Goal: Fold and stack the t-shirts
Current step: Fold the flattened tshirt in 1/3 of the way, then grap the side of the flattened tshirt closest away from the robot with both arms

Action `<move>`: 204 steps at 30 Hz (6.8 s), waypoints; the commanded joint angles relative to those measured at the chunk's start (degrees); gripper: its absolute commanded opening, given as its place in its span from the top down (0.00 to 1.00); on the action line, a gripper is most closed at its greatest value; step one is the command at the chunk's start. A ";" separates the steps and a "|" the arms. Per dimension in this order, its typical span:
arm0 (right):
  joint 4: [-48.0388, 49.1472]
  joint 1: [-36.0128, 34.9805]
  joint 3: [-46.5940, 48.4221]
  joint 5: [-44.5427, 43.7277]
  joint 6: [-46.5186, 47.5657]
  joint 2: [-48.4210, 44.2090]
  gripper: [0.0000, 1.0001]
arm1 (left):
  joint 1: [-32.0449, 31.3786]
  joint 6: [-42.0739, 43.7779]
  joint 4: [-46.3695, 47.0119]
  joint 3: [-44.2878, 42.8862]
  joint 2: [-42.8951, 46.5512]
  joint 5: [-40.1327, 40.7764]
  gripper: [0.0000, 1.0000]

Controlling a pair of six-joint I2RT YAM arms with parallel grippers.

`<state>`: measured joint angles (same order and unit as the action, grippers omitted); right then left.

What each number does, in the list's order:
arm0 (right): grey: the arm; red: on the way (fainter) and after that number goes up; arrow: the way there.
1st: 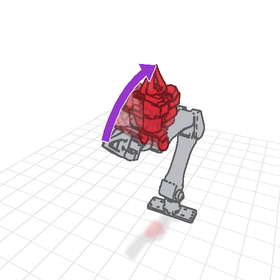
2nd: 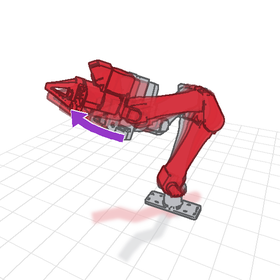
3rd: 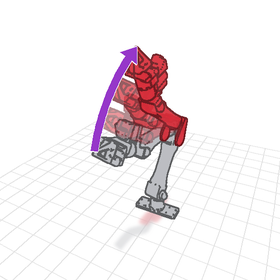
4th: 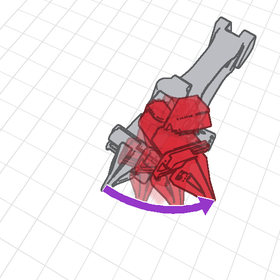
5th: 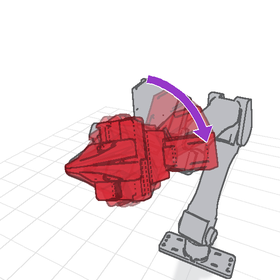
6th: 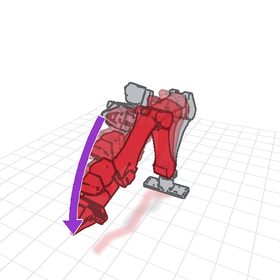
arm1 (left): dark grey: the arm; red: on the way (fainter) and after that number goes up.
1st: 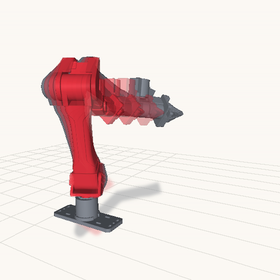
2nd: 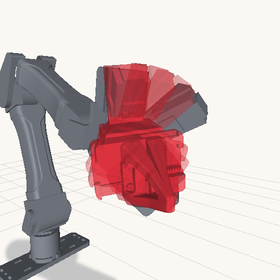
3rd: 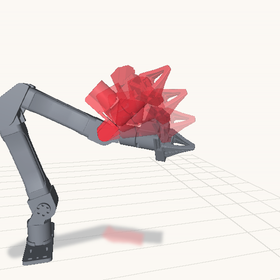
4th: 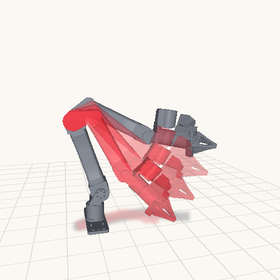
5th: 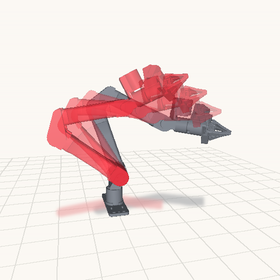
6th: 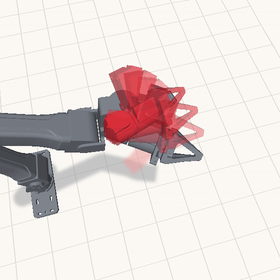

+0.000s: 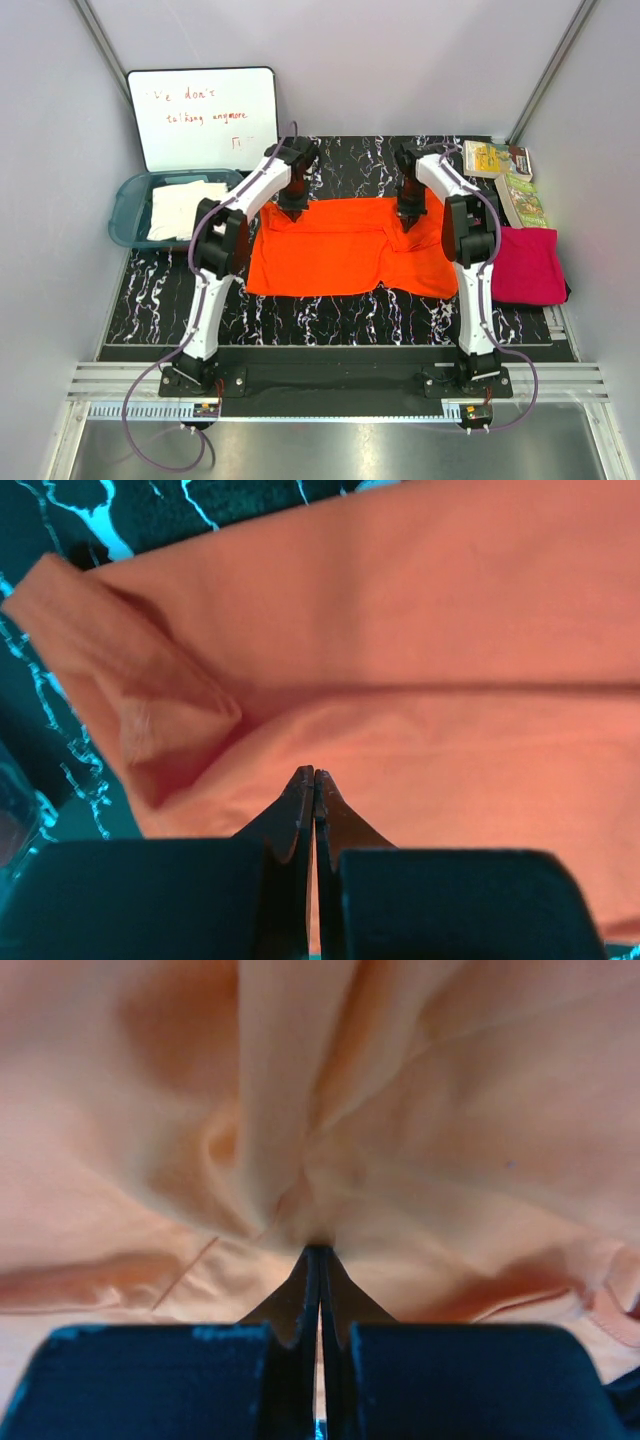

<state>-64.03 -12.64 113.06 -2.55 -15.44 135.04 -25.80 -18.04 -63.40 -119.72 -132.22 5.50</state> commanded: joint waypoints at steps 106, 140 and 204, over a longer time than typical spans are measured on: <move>7.95 17.65 -20.68 7.37 -4.25 -21.56 1.00 | -0.65 -10.87 13.47 52.83 29.13 -5.14 0.06; 6.99 17.74 -46.69 12.83 -10.66 -43.11 0.42 | -2.06 -9.91 12.51 32.36 24.39 -1.37 1.00; 25.18 15.37 -28.78 6.51 -13.56 -34.86 1.00 | 6.73 -8.41 7.32 11.88 14.81 3.03 1.00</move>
<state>-40.49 3.03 77.56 4.16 -29.63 101.67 -19.51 -27.40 -55.96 -104.55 -116.77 7.81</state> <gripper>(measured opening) 0.011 0.025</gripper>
